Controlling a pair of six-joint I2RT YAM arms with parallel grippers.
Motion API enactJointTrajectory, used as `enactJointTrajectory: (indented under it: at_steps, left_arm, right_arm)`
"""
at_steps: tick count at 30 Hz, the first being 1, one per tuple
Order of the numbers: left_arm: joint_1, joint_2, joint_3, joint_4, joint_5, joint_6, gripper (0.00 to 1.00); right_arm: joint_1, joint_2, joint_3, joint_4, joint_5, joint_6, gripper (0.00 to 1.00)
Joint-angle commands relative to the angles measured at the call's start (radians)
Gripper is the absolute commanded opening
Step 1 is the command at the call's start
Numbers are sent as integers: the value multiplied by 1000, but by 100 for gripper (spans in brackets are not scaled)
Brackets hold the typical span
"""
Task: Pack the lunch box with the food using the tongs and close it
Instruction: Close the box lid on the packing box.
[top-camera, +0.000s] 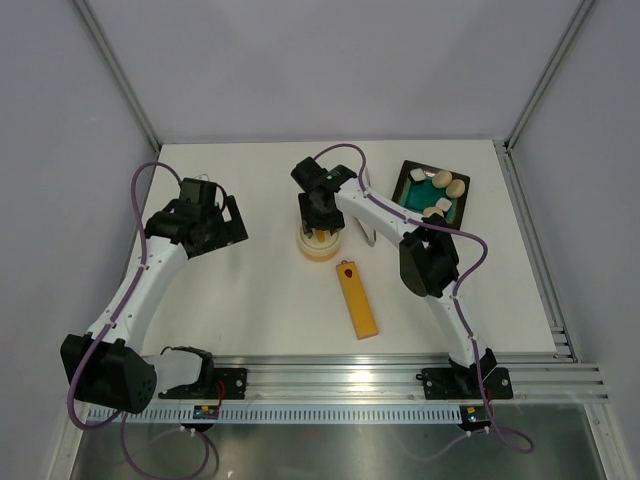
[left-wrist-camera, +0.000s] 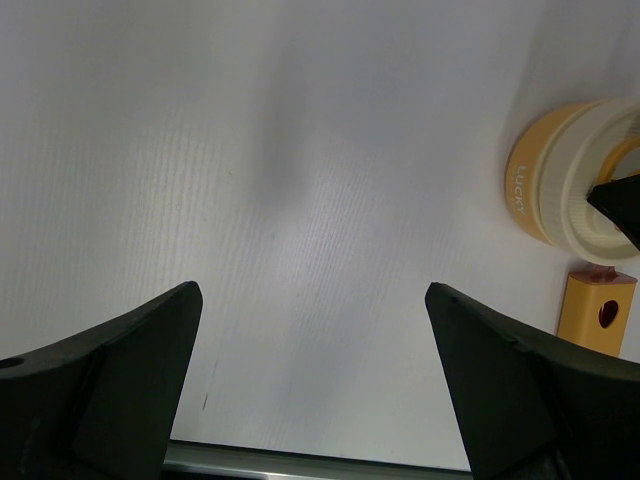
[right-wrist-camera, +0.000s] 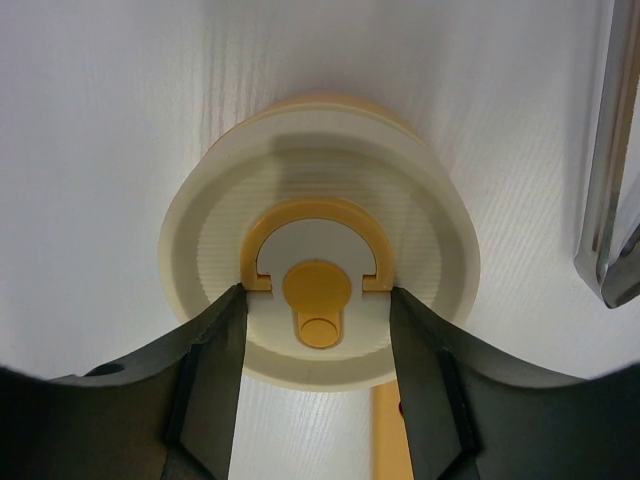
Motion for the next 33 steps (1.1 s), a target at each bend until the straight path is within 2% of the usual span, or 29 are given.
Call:
enactJointTrajectory:
  at_steps: [1,8,15,33]
  left_arm:
    - [6,-29,-6,39,8,6,99]
    - [6,-24,-6,45,19,4,99]
    - [8,-23,-8,45,17,1,99]
    - [6,-20,-3,43,17,8,99]
  right_arm:
    - [12,27,-41,18,-65,3,61]
    - [14,-78,-20,41,-29,-26,62]
    - [21,-101,22,15,20,-45,62]
    - [24,-21,20,14,-22,-51,67]
